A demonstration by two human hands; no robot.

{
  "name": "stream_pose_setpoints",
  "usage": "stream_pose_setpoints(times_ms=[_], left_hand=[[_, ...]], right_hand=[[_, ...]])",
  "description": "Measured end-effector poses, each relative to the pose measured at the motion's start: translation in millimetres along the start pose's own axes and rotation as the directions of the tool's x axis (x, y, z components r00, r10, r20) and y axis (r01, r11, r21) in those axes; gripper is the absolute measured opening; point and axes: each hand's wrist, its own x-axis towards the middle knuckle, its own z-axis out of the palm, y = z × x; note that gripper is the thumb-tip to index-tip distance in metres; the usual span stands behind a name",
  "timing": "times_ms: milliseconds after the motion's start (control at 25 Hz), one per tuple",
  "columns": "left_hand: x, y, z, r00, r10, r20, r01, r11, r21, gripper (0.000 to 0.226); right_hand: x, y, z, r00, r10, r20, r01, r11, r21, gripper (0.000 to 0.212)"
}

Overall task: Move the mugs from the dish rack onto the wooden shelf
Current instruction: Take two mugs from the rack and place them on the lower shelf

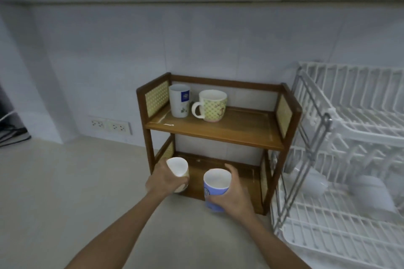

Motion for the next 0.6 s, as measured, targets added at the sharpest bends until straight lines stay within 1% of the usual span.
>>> stream_pose_setpoints(times_ms=[80,160,240,360,480,600], left_hand=[[18,-2,8,0.999,-0.001,0.037,-0.001,0.998,0.055,0.098],[34,-6,15,0.998,0.009,0.07,-0.015,0.996,0.083,0.098],[48,-10,26,0.996,-0.006,0.091,0.0,0.997,0.072,0.1],[68,-12,42,0.992,-0.034,0.118,0.028,0.998,0.058,0.106],[83,-10,57,0.99,-0.052,0.134,0.037,0.993,0.111,0.107],[90,-10,65,0.994,-0.061,0.095,0.051,0.993,0.107,0.107]], right_hand=[[29,0,18,0.996,0.078,-0.042,-0.08,0.996,-0.032,0.11],[52,2,35,0.982,0.169,-0.088,-0.17,0.985,-0.014,0.105],[70,6,51,0.963,0.239,-0.128,-0.24,0.971,0.004,0.096],[94,10,70,0.93,0.325,-0.171,-0.332,0.943,-0.013,0.09],[112,15,78,0.909,0.382,-0.169,-0.388,0.922,-0.003,0.084],[120,17,83,0.916,0.379,-0.131,-0.383,0.924,-0.005,0.077]])
